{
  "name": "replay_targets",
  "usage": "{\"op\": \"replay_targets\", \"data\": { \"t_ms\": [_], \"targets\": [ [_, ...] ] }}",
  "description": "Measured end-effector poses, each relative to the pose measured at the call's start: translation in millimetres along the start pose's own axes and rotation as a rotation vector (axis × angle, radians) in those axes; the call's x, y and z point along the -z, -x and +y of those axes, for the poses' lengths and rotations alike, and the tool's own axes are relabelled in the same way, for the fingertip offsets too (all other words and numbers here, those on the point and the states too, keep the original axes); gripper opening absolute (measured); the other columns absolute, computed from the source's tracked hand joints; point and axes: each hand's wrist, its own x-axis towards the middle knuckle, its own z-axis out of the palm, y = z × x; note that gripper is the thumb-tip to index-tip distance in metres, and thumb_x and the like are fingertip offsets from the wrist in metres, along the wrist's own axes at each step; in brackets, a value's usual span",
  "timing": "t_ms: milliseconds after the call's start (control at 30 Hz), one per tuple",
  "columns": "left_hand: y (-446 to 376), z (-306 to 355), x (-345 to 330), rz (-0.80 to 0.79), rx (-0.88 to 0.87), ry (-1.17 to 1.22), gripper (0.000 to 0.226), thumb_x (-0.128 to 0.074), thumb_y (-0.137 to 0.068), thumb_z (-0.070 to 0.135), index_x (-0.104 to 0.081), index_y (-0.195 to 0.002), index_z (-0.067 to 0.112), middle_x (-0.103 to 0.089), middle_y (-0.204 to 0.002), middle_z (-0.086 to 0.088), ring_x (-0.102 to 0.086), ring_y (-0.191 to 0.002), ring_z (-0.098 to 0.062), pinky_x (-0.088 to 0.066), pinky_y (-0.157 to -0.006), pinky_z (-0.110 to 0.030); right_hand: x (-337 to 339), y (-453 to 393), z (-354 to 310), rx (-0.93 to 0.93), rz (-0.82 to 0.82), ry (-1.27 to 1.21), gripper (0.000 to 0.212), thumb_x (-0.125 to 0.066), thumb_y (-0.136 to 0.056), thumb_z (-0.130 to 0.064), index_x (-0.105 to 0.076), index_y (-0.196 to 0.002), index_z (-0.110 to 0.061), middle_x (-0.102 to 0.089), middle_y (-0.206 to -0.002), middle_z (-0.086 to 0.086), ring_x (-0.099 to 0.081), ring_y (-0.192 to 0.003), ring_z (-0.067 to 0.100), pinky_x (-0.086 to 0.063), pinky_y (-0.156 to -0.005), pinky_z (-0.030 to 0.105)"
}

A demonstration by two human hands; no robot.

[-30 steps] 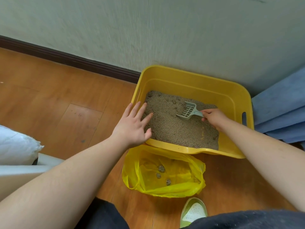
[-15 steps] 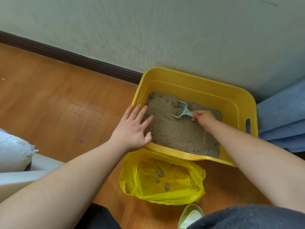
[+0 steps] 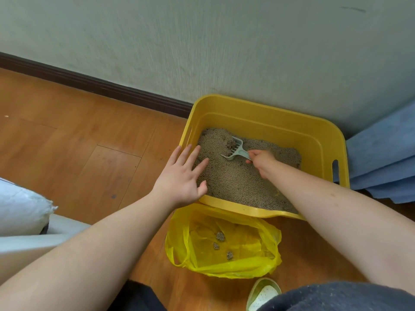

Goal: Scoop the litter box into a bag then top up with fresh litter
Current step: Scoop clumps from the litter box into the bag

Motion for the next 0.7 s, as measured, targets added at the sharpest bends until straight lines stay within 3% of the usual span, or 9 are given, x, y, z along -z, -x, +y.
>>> {"op": "replay_targets", "data": {
  "t_ms": [233,400,700],
  "targets": [
    [0,-2,-3,0.02,-0.003,0.027,0.075,-0.014,-0.087,0.058,-0.034,-0.151,0.024,-0.021,-0.161,-0.015,-0.012,-0.15,-0.033,0.003,-0.121,-0.05,-5,-2,12,-0.043,-0.113,-0.074,0.032,-0.047,-0.1,-0.022,-0.056,-0.131,-0.018,-0.063,-0.08,-0.005,-0.039,-0.061,0.006,-0.026,-0.053,0.023],
    [0,-1,-3,0.017,0.004,0.026,0.077,-0.011,-0.086,0.058,-0.031,-0.153,0.025,-0.017,-0.162,-0.014,-0.008,-0.15,-0.031,0.003,-0.121,-0.049,5,3,16,0.002,-0.115,-0.056,0.03,-0.047,-0.101,-0.023,-0.057,-0.129,-0.02,-0.065,-0.078,-0.006,-0.031,-0.053,0.009,-0.023,-0.047,0.024],
    [0,-1,-1,0.004,0.003,0.017,0.079,-0.007,-0.085,0.059,-0.025,-0.154,0.026,-0.011,-0.163,-0.013,-0.004,-0.151,-0.031,0.004,-0.121,-0.049,57,26,41,0.053,-0.098,-0.017,0.031,-0.047,-0.1,-0.021,-0.056,-0.13,-0.02,-0.067,-0.086,-0.007,-0.034,-0.058,0.009,-0.028,-0.049,0.021]
  ]
}}
